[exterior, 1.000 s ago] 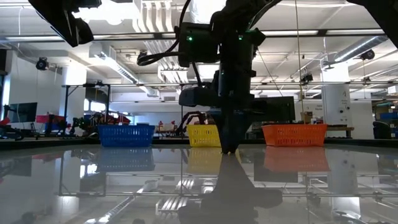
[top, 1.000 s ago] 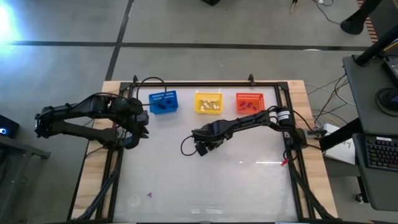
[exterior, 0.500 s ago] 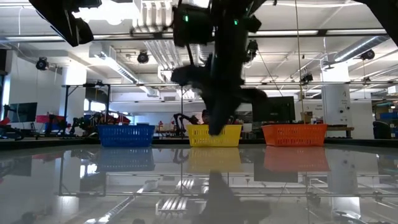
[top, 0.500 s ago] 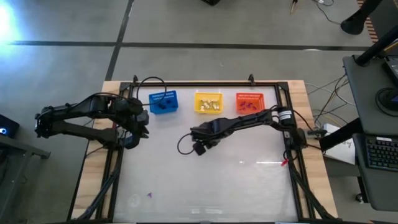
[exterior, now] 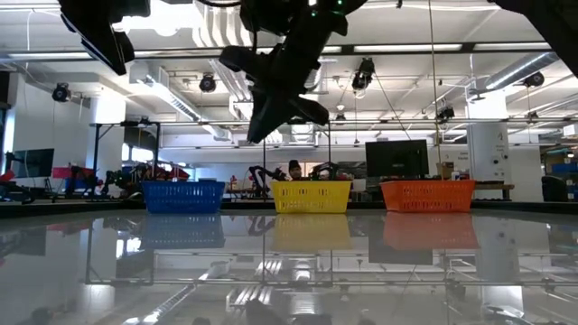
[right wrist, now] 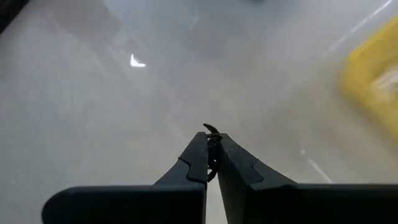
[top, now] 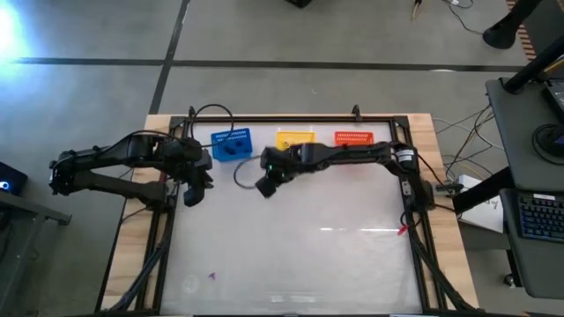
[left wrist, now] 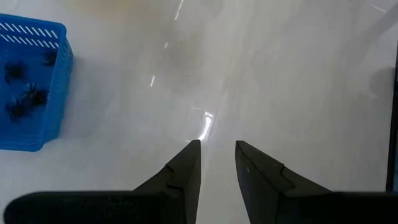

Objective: Sort Halloween decoration
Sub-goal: Put the black spider toy into the blue basket

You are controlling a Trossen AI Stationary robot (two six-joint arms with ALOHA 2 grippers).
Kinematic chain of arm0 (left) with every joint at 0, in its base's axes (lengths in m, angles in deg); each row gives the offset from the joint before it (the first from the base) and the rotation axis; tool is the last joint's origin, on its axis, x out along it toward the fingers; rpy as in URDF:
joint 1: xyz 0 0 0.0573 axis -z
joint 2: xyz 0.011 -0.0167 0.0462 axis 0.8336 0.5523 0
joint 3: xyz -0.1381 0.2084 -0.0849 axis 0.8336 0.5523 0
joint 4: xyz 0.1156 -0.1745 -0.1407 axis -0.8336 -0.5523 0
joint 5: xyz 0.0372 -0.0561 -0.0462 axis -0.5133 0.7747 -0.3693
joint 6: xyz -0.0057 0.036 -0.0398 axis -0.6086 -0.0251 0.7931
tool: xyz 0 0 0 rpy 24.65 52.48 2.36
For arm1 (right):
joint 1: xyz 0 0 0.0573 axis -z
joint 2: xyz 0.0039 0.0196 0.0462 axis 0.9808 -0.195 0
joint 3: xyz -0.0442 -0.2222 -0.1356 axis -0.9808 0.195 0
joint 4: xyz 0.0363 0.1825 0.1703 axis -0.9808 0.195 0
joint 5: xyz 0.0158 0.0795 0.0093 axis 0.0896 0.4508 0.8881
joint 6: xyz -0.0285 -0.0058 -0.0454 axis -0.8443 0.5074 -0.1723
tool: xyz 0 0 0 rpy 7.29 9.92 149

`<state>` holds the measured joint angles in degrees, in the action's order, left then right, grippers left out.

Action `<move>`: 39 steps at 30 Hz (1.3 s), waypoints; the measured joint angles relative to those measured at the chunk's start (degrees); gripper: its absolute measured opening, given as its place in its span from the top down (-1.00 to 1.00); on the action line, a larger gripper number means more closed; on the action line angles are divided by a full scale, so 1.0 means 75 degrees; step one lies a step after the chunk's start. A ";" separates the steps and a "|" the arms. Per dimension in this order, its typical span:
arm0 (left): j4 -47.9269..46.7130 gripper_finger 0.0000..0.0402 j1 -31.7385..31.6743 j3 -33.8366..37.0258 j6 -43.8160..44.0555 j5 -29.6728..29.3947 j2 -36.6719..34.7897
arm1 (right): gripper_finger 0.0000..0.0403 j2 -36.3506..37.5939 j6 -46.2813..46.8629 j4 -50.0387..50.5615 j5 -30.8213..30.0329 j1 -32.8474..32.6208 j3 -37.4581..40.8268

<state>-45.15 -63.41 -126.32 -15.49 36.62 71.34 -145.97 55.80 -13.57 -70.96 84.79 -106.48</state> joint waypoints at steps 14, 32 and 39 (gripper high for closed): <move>-0.0003 0.59 0.0000 0.0000 0.0330 -0.0667 0.0000 | 0.95 -0.0377 -0.1076 -0.2192 0.1406 0.1531 -0.0055; 0.0038 0.59 0.0000 0.0000 0.1219 -0.1445 0.0006 | 0.95 -0.1420 -0.1087 -0.5063 0.2253 0.2214 -0.0046; 0.0041 0.59 0.0000 0.0000 0.1244 -0.1445 0.0006 | 0.93 -0.1548 -0.1040 -0.5653 0.2601 0.2277 -0.0052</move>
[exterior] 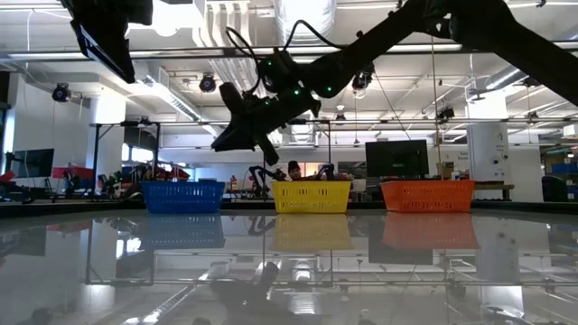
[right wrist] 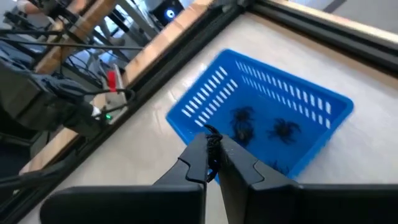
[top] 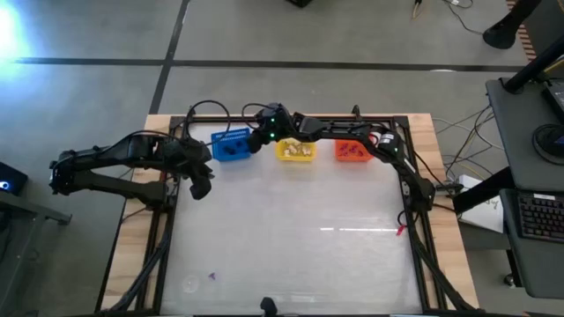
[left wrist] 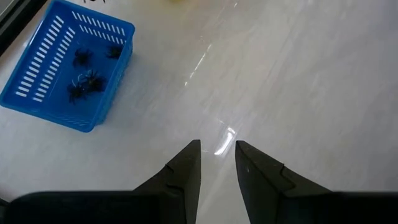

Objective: Sort Halloween decoration
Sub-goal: Put the black spider toy into the blue basket, then put the purple witch hat toy into the orange basket

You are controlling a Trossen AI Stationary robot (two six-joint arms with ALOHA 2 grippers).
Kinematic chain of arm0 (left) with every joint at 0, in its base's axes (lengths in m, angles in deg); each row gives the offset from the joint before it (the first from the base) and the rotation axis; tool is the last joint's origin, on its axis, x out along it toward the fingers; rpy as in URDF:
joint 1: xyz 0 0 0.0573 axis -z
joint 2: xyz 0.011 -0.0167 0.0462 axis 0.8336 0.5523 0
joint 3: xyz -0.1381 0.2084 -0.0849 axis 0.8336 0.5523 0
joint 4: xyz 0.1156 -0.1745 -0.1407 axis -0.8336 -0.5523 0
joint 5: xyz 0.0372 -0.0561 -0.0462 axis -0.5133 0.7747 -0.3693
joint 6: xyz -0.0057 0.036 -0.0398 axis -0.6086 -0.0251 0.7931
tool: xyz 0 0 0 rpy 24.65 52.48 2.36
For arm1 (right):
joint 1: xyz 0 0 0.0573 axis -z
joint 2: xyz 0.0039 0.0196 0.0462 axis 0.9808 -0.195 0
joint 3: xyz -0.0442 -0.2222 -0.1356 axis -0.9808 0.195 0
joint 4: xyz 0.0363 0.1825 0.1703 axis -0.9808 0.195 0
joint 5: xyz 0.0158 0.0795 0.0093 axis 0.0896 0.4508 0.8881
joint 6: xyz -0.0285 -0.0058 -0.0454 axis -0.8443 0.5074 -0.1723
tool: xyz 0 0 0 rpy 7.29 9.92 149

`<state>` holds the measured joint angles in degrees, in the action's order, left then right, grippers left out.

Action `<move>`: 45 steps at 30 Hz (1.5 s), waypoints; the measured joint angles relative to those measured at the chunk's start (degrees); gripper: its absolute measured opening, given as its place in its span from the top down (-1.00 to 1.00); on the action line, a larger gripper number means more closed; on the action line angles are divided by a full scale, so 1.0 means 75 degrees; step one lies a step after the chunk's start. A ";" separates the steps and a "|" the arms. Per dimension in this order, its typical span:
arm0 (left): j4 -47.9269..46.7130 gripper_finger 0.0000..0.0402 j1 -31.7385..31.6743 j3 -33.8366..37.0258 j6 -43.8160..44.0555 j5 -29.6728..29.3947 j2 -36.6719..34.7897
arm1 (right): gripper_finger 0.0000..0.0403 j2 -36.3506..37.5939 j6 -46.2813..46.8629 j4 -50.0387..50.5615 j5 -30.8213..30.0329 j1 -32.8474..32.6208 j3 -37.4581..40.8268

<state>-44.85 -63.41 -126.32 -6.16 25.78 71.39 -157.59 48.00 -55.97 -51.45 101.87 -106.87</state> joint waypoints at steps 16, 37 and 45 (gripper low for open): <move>0.0029 0.59 0.0000 0.0000 0.0160 0.0003 0.0000 | 0.59 -0.0244 -0.0037 -0.0574 0.0246 0.0009 -0.0003; 0.0006 0.59 0.0092 0.0000 0.0589 0.1864 0.0596 | 0.43 0.1268 -0.0941 0.2145 0.0292 0.0177 -0.0003; 0.0000 0.55 0.0872 0.0000 0.1218 0.2250 0.0780 | 0.37 0.2450 -0.1764 0.3785 -0.1599 0.0224 -0.0003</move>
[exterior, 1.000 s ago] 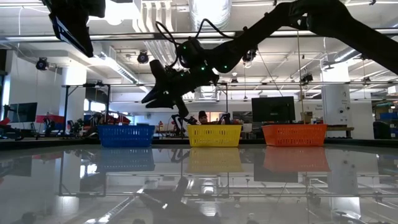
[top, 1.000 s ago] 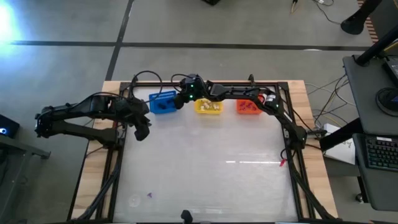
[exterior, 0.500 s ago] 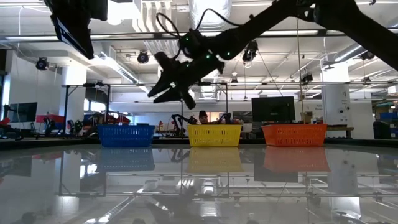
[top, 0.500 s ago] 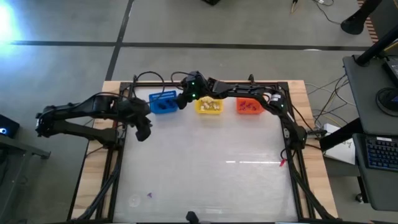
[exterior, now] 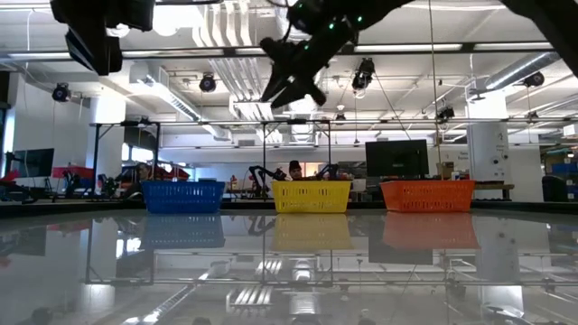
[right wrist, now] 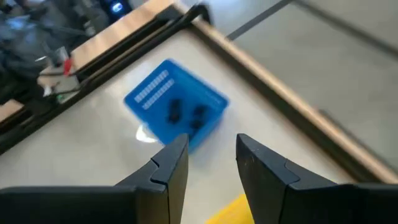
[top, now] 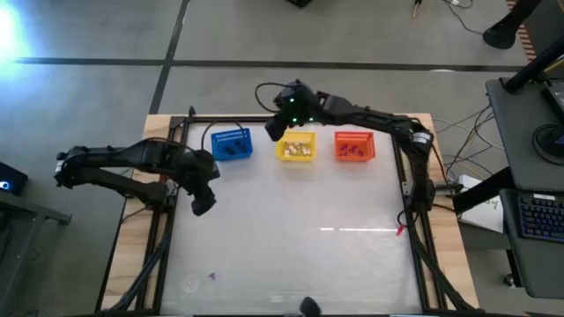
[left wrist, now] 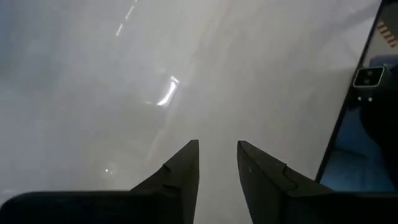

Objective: Sort Halloween decoration
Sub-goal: Put the purple witch hat toy into the orange basket

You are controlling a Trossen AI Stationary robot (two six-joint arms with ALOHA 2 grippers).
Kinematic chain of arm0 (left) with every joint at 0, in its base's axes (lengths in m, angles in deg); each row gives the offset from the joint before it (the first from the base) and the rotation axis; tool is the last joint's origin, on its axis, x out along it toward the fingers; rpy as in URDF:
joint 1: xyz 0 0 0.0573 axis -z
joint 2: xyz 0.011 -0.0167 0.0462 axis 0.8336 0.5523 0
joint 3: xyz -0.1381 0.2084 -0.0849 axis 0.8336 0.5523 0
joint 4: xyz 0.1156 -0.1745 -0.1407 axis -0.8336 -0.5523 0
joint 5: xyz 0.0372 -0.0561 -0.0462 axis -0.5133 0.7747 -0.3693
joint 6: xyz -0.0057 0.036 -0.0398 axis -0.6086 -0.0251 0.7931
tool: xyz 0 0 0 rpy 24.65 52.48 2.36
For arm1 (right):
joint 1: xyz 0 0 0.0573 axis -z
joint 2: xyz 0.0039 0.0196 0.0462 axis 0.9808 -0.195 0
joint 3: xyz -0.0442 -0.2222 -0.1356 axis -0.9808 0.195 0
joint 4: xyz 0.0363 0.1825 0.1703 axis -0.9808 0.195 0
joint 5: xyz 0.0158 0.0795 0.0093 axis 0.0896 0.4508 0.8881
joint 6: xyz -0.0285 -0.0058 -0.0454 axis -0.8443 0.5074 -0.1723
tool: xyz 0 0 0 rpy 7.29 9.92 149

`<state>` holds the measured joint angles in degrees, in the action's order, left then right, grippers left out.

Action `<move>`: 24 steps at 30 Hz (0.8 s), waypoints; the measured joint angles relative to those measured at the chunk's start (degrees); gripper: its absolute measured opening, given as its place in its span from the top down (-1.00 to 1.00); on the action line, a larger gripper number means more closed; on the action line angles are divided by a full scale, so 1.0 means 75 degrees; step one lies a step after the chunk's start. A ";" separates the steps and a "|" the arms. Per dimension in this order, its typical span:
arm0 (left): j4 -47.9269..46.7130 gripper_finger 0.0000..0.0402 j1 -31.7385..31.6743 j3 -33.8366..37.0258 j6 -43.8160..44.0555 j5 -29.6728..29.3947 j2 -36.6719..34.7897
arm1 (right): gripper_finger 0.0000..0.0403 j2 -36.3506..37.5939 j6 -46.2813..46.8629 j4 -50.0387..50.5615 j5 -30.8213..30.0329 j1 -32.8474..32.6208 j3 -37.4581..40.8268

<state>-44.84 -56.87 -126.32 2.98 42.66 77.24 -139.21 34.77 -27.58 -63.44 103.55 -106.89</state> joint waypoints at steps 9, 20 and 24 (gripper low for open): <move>0.0009 0.26 0.1484 0.0015 0.0547 0.0041 0.0232 | 0.33 0.1041 0.0066 0.0980 -0.0624 -0.0035 0.0000; 0.0070 0.24 0.4180 0.0256 0.0419 -0.0355 0.1005 | 0.34 0.1284 0.1040 0.1786 -0.0612 -0.0340 0.0000; 0.0166 0.24 0.4764 0.0256 0.0555 -0.0361 0.1345 | 0.33 0.1291 0.1418 0.2140 -0.0605 -0.0609 0.0000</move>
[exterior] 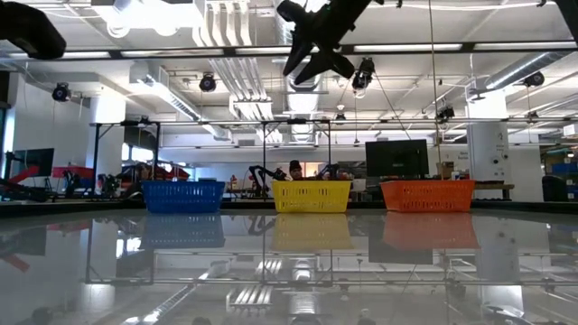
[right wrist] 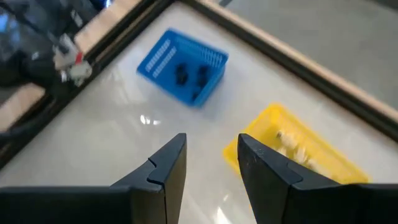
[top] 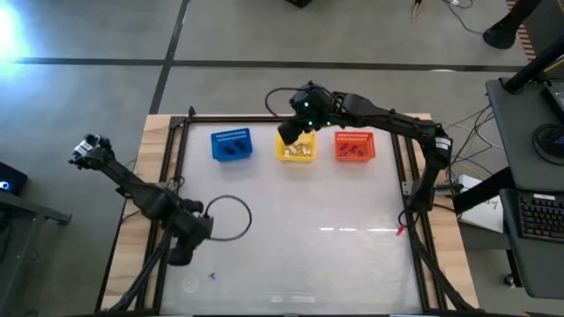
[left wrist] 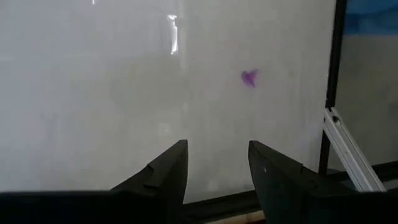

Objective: Sort Halloween decoration
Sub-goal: Put the purple witch hat toy into the orange basket

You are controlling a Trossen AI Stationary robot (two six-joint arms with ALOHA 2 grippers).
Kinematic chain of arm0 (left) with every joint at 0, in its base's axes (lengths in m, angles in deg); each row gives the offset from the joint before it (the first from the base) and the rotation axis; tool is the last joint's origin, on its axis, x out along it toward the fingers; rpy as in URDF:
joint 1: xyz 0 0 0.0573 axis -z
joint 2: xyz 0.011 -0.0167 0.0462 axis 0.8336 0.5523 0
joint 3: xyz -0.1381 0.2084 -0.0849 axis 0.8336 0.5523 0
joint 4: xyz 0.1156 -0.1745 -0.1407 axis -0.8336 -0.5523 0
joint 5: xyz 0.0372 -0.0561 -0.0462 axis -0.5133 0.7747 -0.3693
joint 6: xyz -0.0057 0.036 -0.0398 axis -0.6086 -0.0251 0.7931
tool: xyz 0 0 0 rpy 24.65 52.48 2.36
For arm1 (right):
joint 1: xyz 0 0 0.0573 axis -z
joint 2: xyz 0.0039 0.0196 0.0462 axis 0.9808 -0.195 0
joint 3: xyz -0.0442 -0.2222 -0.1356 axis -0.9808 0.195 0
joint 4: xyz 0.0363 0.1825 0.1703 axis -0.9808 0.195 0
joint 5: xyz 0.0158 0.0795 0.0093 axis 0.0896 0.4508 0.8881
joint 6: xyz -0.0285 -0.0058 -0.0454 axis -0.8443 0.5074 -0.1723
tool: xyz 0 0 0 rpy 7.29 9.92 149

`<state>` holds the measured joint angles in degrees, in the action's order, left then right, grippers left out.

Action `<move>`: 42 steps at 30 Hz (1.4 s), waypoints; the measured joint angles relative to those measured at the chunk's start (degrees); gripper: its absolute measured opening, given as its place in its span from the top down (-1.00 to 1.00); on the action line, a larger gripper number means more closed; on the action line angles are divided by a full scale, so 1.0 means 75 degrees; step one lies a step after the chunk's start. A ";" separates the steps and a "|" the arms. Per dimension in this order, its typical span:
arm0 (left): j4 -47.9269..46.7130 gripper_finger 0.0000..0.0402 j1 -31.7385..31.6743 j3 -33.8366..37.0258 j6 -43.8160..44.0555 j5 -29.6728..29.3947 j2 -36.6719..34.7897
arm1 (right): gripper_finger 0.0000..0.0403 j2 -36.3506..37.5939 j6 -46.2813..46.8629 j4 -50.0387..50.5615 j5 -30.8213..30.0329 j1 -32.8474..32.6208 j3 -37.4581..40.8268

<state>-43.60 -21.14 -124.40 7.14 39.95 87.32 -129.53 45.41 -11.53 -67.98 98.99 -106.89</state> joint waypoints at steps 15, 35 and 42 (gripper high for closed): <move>0.1287 0.24 0.0666 0.0000 -0.0619 -0.0076 0.1478 | 0.29 0.0761 0.1080 0.0728 -0.0005 -0.0996 0.0002; 0.2717 0.24 0.1239 0.0003 -0.1056 -0.0210 0.3067 | 0.27 0.1517 0.1813 0.0709 -0.0026 -0.1822 0.0002; 0.2927 0.24 0.1267 0.0028 -0.1162 -0.0204 0.3405 | 0.27 0.1517 0.1982 0.0703 -0.0024 -0.1965 0.0002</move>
<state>-21.65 -11.63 -124.19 -1.58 38.42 112.86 -118.15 60.27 -6.26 -68.16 84.25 -106.87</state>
